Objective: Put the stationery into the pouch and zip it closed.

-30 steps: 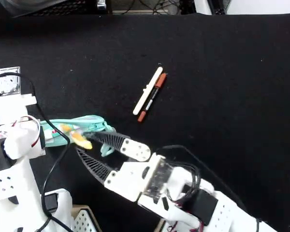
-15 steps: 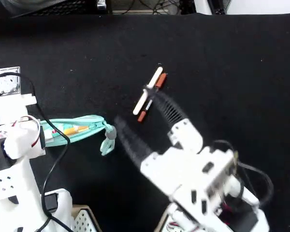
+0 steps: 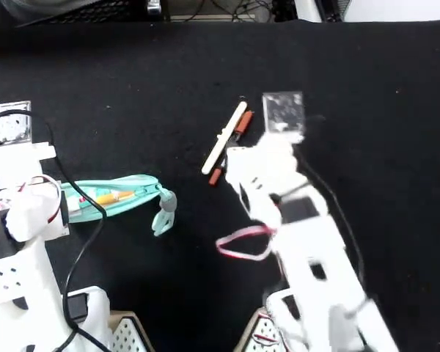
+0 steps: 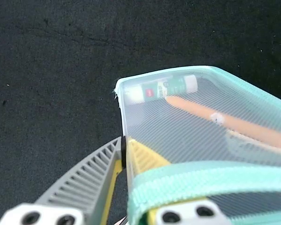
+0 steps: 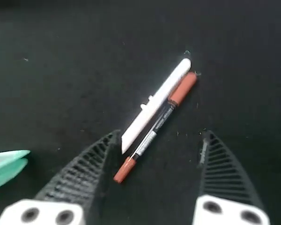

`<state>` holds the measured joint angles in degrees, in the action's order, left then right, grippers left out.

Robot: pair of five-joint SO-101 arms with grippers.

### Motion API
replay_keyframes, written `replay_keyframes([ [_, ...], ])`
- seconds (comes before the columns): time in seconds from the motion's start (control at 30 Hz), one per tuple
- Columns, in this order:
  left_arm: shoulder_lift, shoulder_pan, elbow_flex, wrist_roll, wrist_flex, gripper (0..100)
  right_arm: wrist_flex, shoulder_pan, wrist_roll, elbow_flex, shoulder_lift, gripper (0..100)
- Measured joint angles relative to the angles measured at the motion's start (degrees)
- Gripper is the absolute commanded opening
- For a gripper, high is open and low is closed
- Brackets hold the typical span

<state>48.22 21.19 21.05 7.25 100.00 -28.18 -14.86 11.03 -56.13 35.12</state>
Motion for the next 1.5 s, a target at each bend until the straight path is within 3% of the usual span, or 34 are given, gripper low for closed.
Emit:
replay_keyframes([
  [0.13, 0.00, 0.00, 0.00, 0.00, 0.00, 3, 3.96, 0.00, 4.04, 8.70, -18.20, 26.5],
  [0.3, 0.00, 0.00, 0.00, 0.00, 0.00, 3, 1.76, 0.00, 13.01, 25.23, -40.53, 26.9],
  [0.43, 0.00, 0.00, 0.00, 0.00, 0.00, 3, -5.71, 0.00, 18.99, 40.26, -53.54, 26.9],
  [0.67, 0.00, 0.00, 0.00, 0.00, 0.00, 3, -21.27, -0.09, 22.77, 64.18, -71.12, 26.4],
  [0.8, 0.00, 0.00, 0.00, 0.00, 0.00, 3, -34.81, -0.09, 22.51, 77.89, -78.24, 15.6],
  [0.93, 0.00, 0.00, 0.00, 0.00, 0.00, 3, -46.59, 1.14, 15.91, 89.05, -83.96, 1.1],
  [1.23, 0.00, 0.00, 0.00, 0.00, 0.00, 3, -63.74, 6.24, -6.15, 103.21, -90.55, 1.3],
  [1.5, 0.00, 0.00, 0.00, 0.00, 0.00, 3, -71.56, 12.48, -27.60, 106.99, -90.64, 1.3],
])
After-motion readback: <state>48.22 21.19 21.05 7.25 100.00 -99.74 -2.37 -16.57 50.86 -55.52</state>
